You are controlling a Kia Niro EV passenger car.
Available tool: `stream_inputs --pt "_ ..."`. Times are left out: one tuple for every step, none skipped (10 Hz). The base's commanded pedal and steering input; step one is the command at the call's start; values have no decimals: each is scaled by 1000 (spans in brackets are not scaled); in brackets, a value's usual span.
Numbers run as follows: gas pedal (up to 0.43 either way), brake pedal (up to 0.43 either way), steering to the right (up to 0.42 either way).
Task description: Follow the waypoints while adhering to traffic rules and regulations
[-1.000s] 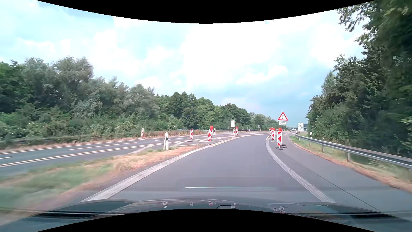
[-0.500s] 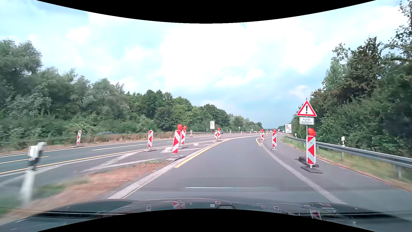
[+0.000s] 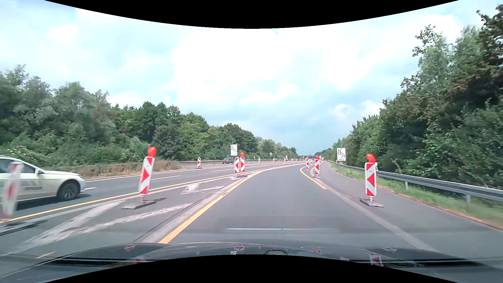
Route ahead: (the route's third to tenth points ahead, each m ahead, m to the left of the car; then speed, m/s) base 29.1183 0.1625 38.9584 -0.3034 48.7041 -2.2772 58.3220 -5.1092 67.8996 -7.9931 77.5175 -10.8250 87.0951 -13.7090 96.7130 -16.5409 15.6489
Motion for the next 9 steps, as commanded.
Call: stream_inputs --pt "189 0 54" --pt "209 0 53" --pt "228 0 51" --pt "240 0 49" --pt "240 0 45" --pt "240 0 42" --pt "240 0 38" --pt "240 0 32" --pt "240 0 29"
